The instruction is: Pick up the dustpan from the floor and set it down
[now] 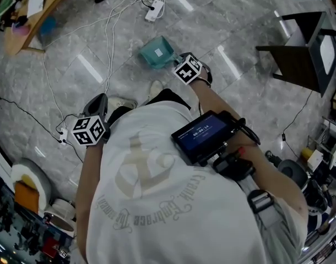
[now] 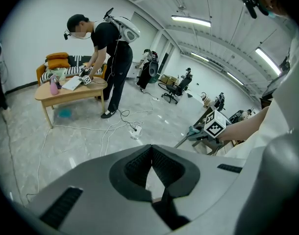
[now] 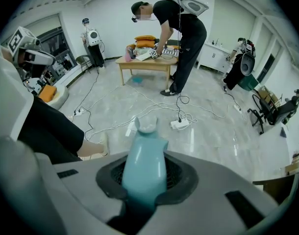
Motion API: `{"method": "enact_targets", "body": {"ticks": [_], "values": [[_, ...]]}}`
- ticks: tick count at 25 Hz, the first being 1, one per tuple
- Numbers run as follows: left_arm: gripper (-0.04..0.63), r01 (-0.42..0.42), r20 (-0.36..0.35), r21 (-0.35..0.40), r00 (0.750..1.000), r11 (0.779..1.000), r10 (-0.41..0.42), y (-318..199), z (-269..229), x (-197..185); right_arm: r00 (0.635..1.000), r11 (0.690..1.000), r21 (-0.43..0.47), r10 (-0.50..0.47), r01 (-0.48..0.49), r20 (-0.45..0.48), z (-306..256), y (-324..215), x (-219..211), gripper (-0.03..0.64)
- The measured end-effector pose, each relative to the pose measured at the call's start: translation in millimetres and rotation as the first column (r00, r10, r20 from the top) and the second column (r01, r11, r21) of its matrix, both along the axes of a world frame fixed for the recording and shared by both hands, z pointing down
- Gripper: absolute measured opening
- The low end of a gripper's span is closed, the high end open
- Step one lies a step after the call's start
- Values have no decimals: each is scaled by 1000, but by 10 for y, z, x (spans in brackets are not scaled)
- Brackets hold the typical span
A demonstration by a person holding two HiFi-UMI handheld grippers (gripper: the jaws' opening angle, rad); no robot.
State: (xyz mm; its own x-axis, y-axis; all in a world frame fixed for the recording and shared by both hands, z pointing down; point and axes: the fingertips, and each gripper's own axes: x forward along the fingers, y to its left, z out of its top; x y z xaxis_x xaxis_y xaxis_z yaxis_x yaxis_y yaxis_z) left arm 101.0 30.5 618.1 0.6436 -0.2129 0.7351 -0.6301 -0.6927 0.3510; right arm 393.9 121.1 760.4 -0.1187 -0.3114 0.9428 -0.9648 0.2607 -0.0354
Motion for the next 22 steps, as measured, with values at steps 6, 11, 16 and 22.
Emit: {"method": "enact_targets", "body": {"ticks": [6,11,16,22], "values": [[12,10,10,6,1000,1000,-10,14,-44,-43,1000,1000,3,-10,10,-17,152,99,-5,94],[12,11,21,15,1000,1000,-11,27,-79,-74,999,1000,-2,8,-8,-31,293,197,24,94],[12,21,31,20,999,1000,-22,0,-113,-140,999,1000,-20,-6,5,-35,397,295,-27,94],[12,-11,37,13,999,1000,11,25,-91,-95,999,999,-21,-39,39,-18,445,376,-174,95]]}}
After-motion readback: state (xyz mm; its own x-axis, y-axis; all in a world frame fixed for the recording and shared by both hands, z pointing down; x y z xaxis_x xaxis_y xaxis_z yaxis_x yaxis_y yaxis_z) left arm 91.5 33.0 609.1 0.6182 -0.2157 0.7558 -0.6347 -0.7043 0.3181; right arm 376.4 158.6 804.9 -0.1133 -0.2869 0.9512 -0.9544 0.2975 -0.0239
